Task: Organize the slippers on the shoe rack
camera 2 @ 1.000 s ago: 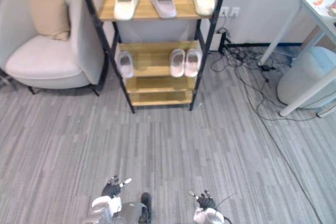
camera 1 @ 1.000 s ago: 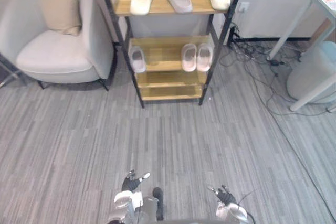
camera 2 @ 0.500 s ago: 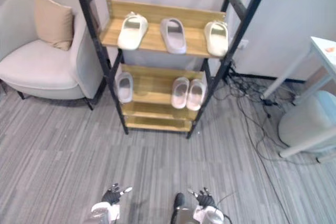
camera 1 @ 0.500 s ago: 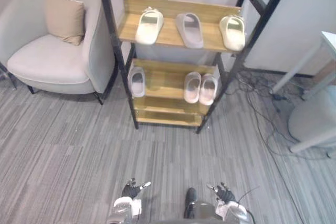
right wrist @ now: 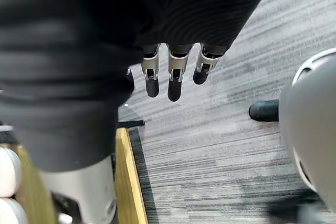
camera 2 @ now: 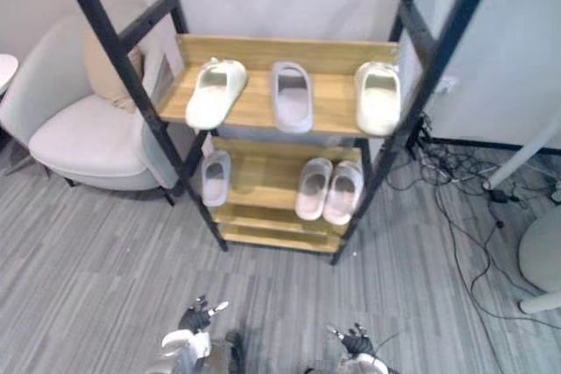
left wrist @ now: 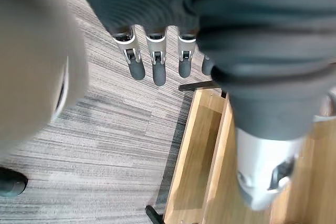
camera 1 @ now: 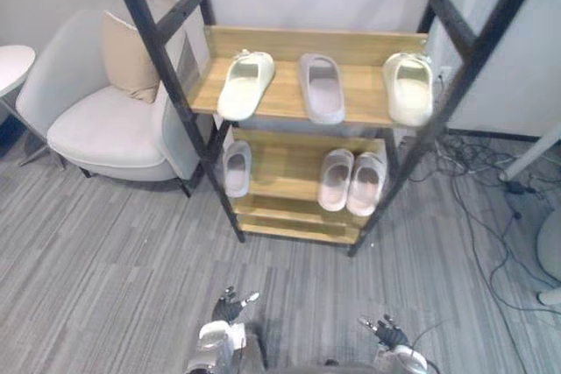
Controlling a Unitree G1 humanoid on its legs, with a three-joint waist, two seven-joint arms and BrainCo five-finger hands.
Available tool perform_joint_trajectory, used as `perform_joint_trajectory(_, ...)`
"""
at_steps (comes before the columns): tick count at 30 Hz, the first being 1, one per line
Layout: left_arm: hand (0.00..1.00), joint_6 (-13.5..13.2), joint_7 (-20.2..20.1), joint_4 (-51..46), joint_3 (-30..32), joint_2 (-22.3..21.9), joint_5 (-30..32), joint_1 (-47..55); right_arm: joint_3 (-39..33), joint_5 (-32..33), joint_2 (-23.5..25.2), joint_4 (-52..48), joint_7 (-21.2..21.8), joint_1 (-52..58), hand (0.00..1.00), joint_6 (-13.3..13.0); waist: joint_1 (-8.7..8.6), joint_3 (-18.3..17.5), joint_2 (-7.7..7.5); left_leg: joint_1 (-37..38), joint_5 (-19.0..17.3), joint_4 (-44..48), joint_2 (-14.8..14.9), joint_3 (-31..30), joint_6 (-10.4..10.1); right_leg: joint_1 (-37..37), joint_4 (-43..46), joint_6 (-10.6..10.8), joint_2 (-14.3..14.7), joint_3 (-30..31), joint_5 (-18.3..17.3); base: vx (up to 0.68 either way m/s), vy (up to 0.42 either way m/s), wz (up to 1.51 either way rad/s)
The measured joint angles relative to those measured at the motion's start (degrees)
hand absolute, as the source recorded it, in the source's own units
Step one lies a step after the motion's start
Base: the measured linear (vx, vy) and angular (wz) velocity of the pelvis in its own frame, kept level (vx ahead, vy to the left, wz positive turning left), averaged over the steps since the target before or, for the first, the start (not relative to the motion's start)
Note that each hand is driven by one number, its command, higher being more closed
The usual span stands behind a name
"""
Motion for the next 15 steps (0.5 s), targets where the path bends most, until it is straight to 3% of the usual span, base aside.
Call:
perform_joint_trajectory(3, 0.0, 0.3, 0.0, 0.1, 0.1, 0.6, 0.0, -0.2, 0.0, -0.1, 0.9, -0.1, 0.0, -0.1, 0.0, 0.2, 0.76, -0.1, -0.65, 2.7, -2.6, 1.2, -0.9, 1.9, 1.0, 0.6, 3.7, 0.6, -1.8, 1.4, 0.0, 0.32, 0.124, -0.2)
perform_joint_trajectory(5, 0.0, 0.3, -0.1, 1.6, -1.1, 0.6, 0.0, -0.1, 0.0, -0.2, 0.7, -0.5, 0.3, -0.1, 0.0, 0.2, 0.76, -0.6, 0.4, 6.6, -3.9, -1.2, -1.3, 2.8, 1.4, -2.9, 14.5, 1.7, -3.1, 3.1, -0.7, 0.29, 0.186, -0.32)
perform_joint_trajectory(6, 0.0, 0.3, -0.1, 2.5, -2.8, 1.0, 0.1, -0.1, 0.0, -0.3, 0.6, -0.7, 0.4, -0.5, 0.0, 0.0, 0.41, -0.7, 0.54, 9.9, -4.5, -4.0, -2.1, 3.3, 1.6, -7.7, 26.7, 2.0, -5.2, 3.8, -1.1, 0.17, 0.133, -0.14)
perform_joint_trajectory(8, 0.0, 0.4, -0.1, 3.5, -4.7, 2.0, 0.0, -0.1, 0.0, -0.3, 0.7, -0.4, 0.7, -0.6, 0.0, 0.0, 0.01, -0.9, 0.28, 12.8, -4.9, -5.8, -3.0, 3.1, 2.2, -11.0, 34.2, 2.1, -7.0, 3.6, -3.9, 0.21, 0.089, 0.03)
perform_joint_trajectory(10, 0.0, 0.4, -0.1, 4.1, -5.0, 2.6, 0.0, 0.0, 0.0, -0.3, 0.7, -0.4, 1.1, -0.6, 0.0, 0.0, -0.16, -1.0, 0.17, 14.5, -5.0, -6.8, -2.7, 2.3, 2.2, -11.9, 33.9, 1.5, -6.7, 2.3, -6.4, 0.17, 0.013, 0.2)
perform_joint_trajectory(13, 0.0, 0.4, 0.1, 4.4, -5.0, 3.1, 0.0, 0.3, 0.0, -0.3, 0.6, -0.3, 1.1, -0.6, 0.0, -0.1, -0.51, -1.0, 0.21, 15.1, -5.0, -6.7, -1.7, 0.3, 2.1, -12.9, 23.0, 1.0, -4.9, 2.4, -6.6, 0.14, -0.076, 0.38)
perform_joint_trajectory(15, 0.0, 0.3, 0.0, 4.4, -5.1, 4.0, 0.0, 0.3, 0.0, -0.8, 0.7, 0.9, 1.2, -0.4, 0.0, -0.1, -0.5, -1.8, -1.82, 15.0, -5.7, -6.6, -3.0, -1.7, 0.2, -13.3, 13.7, 0.6, -4.2, 4.5, 1.3, 0.16, -0.166, 0.27)
